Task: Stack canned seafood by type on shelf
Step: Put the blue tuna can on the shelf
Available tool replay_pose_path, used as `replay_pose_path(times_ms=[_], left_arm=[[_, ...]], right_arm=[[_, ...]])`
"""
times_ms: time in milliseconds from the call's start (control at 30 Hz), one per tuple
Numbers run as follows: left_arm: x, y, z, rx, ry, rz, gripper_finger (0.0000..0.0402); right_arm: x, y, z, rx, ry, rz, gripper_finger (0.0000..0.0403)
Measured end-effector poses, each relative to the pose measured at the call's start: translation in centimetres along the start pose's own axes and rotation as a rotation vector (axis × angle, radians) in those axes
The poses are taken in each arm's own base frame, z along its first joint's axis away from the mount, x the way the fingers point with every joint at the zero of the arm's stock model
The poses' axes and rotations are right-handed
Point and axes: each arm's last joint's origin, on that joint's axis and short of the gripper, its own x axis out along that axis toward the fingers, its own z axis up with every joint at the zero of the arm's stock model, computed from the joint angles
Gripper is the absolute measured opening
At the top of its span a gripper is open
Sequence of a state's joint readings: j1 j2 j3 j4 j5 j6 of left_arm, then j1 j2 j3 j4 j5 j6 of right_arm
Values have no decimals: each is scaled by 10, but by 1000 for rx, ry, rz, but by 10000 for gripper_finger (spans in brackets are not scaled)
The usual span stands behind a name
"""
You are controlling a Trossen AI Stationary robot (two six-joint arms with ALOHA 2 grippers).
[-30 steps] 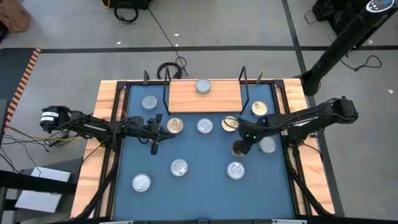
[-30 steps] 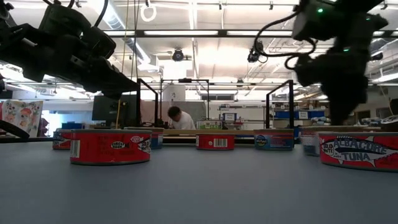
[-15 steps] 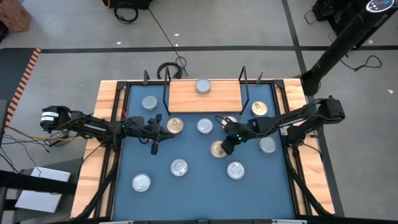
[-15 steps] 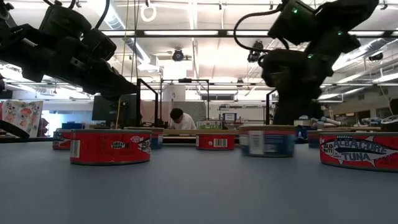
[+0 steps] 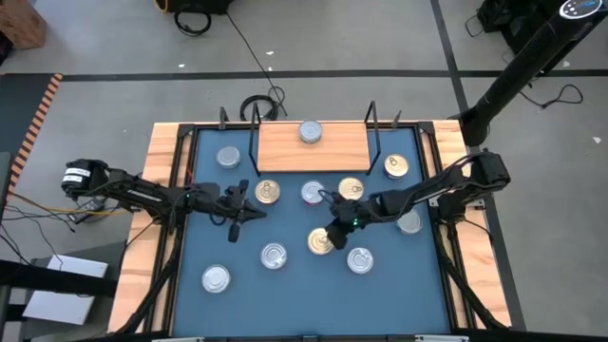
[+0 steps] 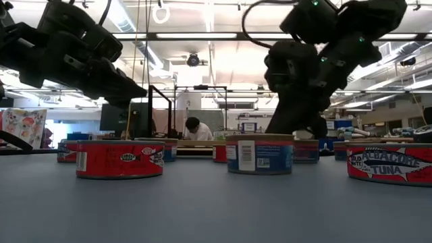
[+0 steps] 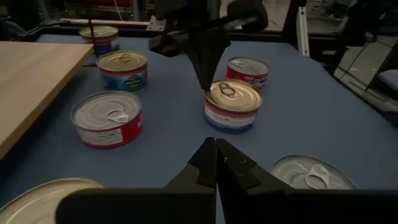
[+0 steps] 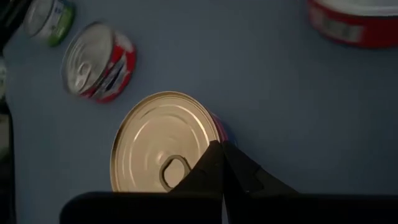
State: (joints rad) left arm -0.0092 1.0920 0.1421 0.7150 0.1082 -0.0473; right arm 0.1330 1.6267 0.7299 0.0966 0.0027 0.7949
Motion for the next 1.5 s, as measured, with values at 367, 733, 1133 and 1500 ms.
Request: replay_pose_path(times_ms=[367, 733, 1133, 1500], left_arm=[[1, -4, 4, -15, -46, 16, 5], [20, -2, 2, -27, -20, 18, 5], [66, 1, -4, -14, 98, -16, 5], [83, 1, -5, -12, 90, -53, 5]], right_arm=[[-3, 23, 16, -162, 4, -80, 46], [-10, 38, 25, -357, 8, -117, 132], [3, 31, 17, -332, 63, -174, 92], [13, 24, 17, -216, 89, -181, 9]])
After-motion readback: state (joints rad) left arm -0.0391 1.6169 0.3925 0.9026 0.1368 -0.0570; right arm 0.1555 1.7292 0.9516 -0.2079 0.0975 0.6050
